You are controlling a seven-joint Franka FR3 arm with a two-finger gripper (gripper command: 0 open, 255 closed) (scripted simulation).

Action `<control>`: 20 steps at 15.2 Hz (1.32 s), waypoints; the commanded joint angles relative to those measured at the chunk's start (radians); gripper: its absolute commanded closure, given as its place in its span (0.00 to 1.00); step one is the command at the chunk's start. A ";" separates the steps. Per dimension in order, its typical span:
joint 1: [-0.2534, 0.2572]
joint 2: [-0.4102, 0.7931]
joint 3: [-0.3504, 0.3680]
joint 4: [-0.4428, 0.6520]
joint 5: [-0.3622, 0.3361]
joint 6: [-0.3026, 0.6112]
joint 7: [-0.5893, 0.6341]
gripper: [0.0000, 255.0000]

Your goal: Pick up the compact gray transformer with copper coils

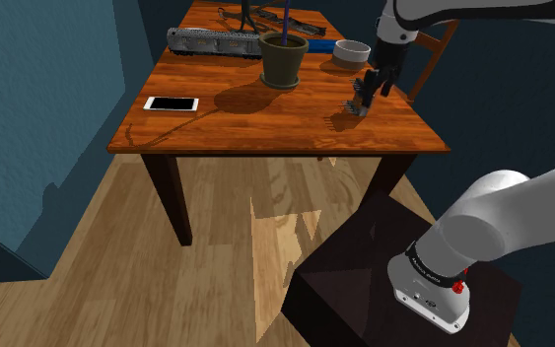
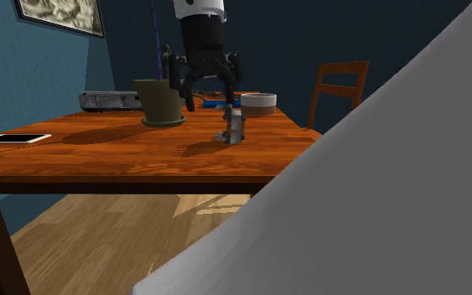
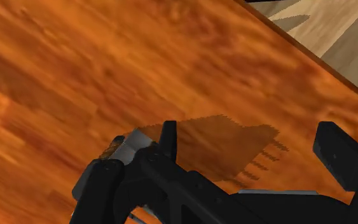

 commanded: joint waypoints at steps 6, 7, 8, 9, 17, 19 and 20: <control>-0.054 0.171 -0.083 0.104 -0.044 0.142 -0.023 0.00; -0.061 0.196 -0.095 0.122 -0.046 0.160 -0.027 0.00; -0.068 0.221 -0.106 0.141 -0.048 0.177 -0.030 0.00; -0.072 0.239 -0.114 0.155 -0.048 0.188 -0.033 0.00; -0.075 0.258 -0.122 0.071 -0.054 0.291 -0.023 0.00; -0.076 0.259 -0.123 0.071 -0.055 0.292 -0.024 1.00; -0.076 0.259 -0.123 0.070 -0.055 0.293 -0.024 1.00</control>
